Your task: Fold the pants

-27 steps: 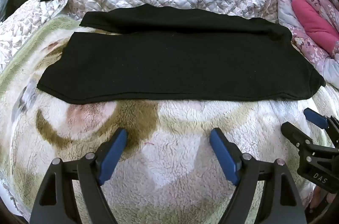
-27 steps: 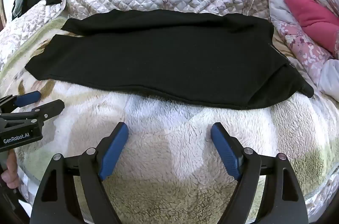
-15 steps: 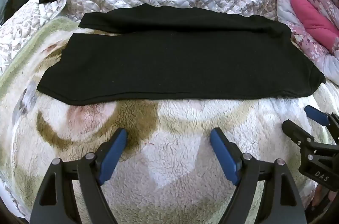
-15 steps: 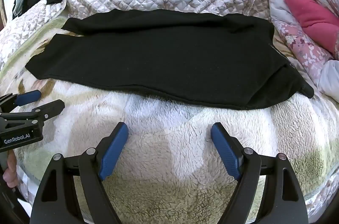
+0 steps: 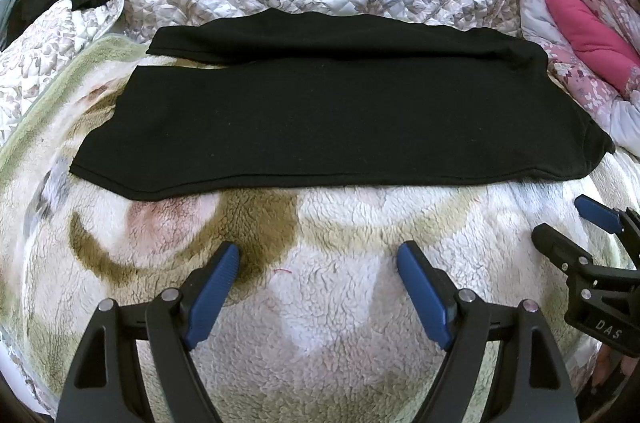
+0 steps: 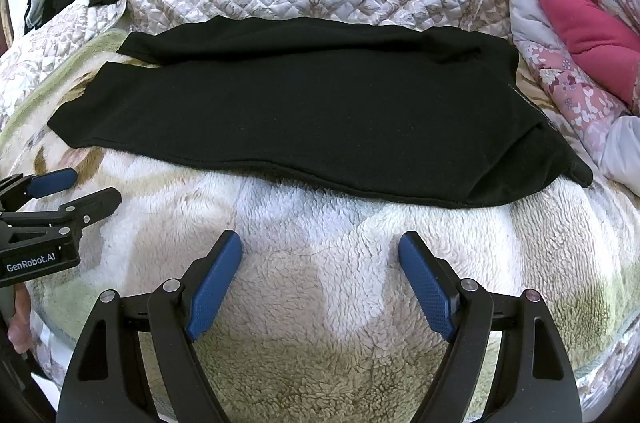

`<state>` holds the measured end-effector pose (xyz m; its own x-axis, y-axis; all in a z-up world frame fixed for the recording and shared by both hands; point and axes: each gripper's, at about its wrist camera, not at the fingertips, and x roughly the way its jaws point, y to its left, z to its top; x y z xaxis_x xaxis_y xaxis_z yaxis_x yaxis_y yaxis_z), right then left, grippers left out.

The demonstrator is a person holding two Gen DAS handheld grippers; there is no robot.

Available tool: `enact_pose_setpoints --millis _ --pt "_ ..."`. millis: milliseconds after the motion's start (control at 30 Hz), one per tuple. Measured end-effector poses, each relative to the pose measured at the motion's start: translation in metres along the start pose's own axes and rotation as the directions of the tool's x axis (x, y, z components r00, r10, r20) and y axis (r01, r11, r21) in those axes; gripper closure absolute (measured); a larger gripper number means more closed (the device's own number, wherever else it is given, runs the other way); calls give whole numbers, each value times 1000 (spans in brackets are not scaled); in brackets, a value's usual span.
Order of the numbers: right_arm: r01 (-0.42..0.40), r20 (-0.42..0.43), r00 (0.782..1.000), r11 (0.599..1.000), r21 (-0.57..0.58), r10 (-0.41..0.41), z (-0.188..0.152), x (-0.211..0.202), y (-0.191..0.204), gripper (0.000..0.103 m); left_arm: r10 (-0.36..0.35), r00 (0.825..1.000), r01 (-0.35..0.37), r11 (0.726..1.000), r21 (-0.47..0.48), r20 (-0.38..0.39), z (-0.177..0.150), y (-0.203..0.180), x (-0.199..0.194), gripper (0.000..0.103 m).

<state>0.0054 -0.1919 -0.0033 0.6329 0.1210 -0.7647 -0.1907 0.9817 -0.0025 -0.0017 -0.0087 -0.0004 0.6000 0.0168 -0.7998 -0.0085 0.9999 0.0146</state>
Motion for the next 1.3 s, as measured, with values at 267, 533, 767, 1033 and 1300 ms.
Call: enact_pose_setpoints --millis 267,533,767,1033,1300 --pt "0 1 1000 1000 0 0 -1 0 0 22 -1 1000 1 1000 1 0 0 1 0 20" --pt "-1 9 1000 1000 -8 1 -1 0 1 22 -1 1000 1 1000 2 1 0 0 0 20" --pt "-1 10 1000 1000 -9 1 -1 0 0 22 -1 1000 1 1000 2 1 0 1 0 20" --pt "-2 9 1000 1000 -7 2 -1 0 0 22 -1 1000 1 1000 2 1 0 1 0 20" --pt "-1 8 1000 1000 -7 2 0 0 0 22 0 1000 0 1000 4 2 0 1 -1 19"
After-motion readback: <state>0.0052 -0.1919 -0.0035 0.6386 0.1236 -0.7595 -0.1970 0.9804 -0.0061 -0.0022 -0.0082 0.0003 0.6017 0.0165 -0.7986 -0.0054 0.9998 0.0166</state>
